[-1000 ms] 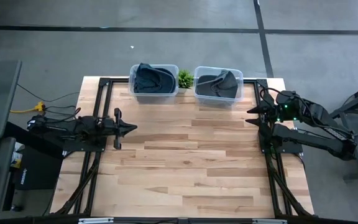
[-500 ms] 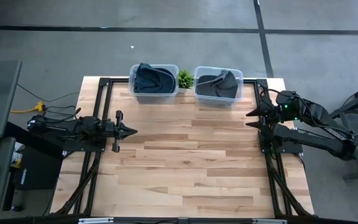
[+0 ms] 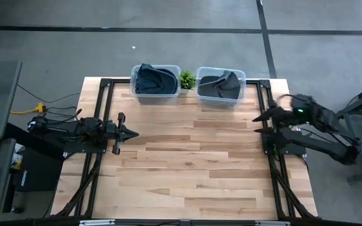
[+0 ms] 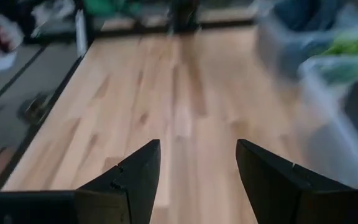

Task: Pick & Place hat
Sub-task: Return to Home Position

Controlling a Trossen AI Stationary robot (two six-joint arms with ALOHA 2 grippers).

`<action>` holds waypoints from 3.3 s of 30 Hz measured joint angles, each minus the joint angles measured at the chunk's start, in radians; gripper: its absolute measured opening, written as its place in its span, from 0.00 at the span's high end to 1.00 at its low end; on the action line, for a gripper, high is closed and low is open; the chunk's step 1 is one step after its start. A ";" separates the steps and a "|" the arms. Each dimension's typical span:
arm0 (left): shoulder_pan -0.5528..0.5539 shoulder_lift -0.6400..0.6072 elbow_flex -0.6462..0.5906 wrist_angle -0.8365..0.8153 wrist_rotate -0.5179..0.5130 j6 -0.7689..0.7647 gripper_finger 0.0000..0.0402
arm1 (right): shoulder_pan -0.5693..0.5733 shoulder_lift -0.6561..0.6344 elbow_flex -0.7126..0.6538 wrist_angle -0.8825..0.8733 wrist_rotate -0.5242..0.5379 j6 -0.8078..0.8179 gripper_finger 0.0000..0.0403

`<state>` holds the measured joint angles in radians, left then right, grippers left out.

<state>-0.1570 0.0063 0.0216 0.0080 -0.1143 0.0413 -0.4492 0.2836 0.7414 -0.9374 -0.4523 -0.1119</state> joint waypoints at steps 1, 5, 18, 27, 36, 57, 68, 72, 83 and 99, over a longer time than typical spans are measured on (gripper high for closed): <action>0.000 0.000 0.000 -0.003 0.022 -0.009 1.00 | 0.000 -0.046 0.000 0.000 0.022 0.009 0.49; 0.000 0.000 0.000 -0.011 0.097 -0.028 1.00 | -0.001 -0.258 0.000 0.003 0.130 0.056 0.49; 0.000 0.018 0.000 -0.011 0.103 -0.026 1.00 | -0.041 -0.271 -0.292 0.561 0.024 0.152 0.49; 0.000 0.018 0.000 -0.011 0.102 -0.024 1.00 | -0.005 -0.273 -0.724 1.252 0.129 0.296 0.49; 0.000 0.017 0.000 -0.011 0.100 -0.023 1.00 | 0.171 -0.272 -0.725 1.159 0.305 0.193 0.49; 0.000 0.017 0.000 -0.011 0.099 -0.024 1.00 | 0.360 -0.268 -0.723 0.953 0.535 0.080 0.49; 0.000 0.017 0.000 -0.011 0.099 -0.024 1.00 | 0.359 -0.268 -0.722 0.944 0.489 0.044 0.49; 0.000 0.017 0.000 -0.010 0.099 -0.024 1.00 | 0.359 -0.267 -0.722 0.944 0.471 0.045 0.49; -0.001 0.017 0.000 -0.010 0.099 -0.024 1.00 | 0.359 -0.267 -0.724 0.954 0.462 -0.023 0.49; 0.000 0.017 0.000 -0.010 0.099 -0.024 1.00 | 0.359 -0.267 -0.725 0.956 0.461 -0.020 0.49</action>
<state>-0.1574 0.0235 0.0213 -0.0025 -0.0154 0.0177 -0.0902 0.0166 0.0166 0.0185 0.0084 -0.1322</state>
